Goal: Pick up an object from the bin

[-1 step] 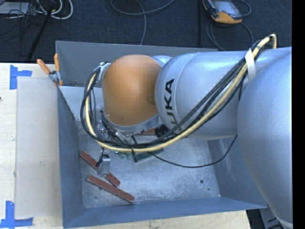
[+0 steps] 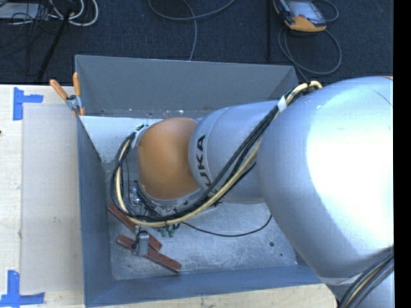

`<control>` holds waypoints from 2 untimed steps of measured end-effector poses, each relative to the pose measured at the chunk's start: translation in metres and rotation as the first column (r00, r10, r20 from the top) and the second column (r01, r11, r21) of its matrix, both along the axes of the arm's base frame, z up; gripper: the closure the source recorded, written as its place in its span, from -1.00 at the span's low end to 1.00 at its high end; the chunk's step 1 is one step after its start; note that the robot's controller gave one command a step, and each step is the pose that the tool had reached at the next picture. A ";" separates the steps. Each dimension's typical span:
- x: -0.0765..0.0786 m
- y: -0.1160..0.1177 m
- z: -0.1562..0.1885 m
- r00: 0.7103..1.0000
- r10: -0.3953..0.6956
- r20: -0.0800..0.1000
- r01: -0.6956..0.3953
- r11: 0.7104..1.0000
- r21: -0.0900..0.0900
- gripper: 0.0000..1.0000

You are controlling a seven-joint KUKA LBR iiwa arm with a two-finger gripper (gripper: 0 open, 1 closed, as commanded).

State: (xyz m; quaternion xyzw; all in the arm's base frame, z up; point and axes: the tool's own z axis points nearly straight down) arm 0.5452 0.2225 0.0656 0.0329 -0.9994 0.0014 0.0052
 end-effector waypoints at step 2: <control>0.056 -0.049 0.004 0.885 0.465 0.011 -0.465 0.885 0.004 1.00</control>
Offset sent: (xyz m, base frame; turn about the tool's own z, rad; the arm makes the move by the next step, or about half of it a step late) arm 0.0554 -0.0491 0.0047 -0.4887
